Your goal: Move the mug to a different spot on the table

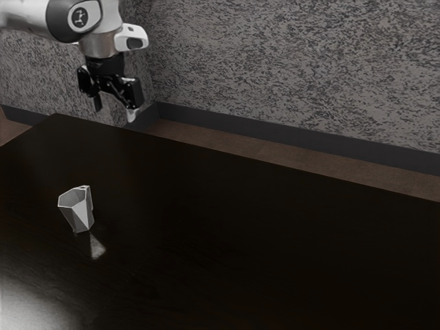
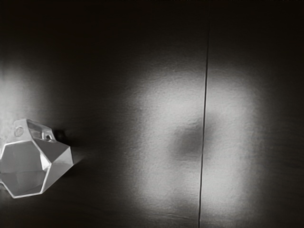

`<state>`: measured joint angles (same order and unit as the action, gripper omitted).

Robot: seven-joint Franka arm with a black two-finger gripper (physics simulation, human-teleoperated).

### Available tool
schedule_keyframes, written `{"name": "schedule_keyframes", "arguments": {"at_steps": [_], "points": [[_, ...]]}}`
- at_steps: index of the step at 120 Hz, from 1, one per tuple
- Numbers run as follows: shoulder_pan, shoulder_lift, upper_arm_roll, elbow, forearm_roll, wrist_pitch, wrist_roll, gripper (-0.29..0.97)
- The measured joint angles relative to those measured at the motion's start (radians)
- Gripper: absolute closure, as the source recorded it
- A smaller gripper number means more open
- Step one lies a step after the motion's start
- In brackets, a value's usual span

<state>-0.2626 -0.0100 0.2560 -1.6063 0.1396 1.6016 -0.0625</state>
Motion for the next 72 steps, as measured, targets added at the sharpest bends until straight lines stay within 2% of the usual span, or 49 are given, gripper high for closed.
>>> {"name": "schedule_keyframes", "arguments": {"at_steps": [20, 34, 42, 60, 72], "points": [[0.016, -0.006, 0.0, -0.013, 0.005, 0.005, -0.017, 0.0], [0.05, -0.032, 0.009, -0.094, 0.007, 0.019, -0.028, 0.0], [0.128, -0.038, 0.012, -0.15, 0.003, 0.029, -0.039, 0.0], [0.384, -0.037, 0.013, -0.256, -0.017, 0.088, -0.086, 0.0], [0.482, 0.005, 0.012, -0.268, -0.028, 0.137, -0.117, 0.0]]}}
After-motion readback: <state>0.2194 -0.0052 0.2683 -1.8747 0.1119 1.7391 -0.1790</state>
